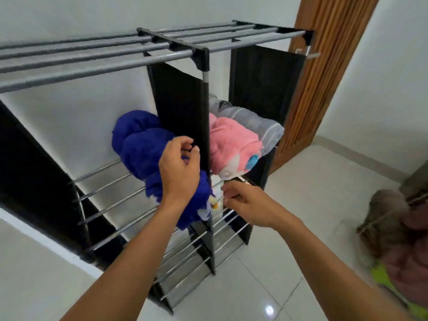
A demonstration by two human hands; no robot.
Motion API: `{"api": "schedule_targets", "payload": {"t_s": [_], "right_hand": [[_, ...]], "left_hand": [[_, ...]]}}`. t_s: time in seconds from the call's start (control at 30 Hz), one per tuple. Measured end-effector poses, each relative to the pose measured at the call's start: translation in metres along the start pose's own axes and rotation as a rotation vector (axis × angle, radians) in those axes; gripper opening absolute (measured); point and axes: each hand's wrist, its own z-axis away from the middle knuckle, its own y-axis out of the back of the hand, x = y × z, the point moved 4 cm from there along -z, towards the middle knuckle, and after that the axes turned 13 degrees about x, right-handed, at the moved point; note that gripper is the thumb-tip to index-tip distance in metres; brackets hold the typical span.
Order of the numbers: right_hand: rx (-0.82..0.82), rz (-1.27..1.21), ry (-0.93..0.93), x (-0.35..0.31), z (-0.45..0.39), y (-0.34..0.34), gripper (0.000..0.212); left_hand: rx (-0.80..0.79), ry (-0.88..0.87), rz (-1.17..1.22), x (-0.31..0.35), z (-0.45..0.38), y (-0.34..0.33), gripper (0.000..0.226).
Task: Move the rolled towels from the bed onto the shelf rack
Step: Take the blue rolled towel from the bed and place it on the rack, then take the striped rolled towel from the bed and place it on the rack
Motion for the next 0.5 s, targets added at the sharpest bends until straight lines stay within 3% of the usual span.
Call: {"api": "schedule_targets", "payload": {"t_s": [0.07,0.17,0.27,0.4,0.5], "right_hand": [[0.028,-0.018,-0.160,0.046,0.033,0.021,0.030],[0.166,-0.076,-0.393,0.115,0.102,0.057,0.024],[0.364,-0.282,-0.573,0.165,0.186,0.091,0.018],[0.727,-0.526,-0.774,0.216,0.324,0.126,0.012],[0.956,-0.628,-0.932,0.253,0.448,0.134,0.013]], "left_hand": [[-0.229,-0.013,0.091,0.015,0.044,-0.032,0.010],[-0.757,0.026,0.074,0.032,0.128,-0.097,0.003],[-1.211,-0.041,-0.018,0.071,0.217,-0.147,0.018],[-1.545,-0.178,-0.022,0.149,0.340,-0.181,0.026],[-1.718,-0.194,0.060,0.214,0.445,-0.184,0.017]]}}
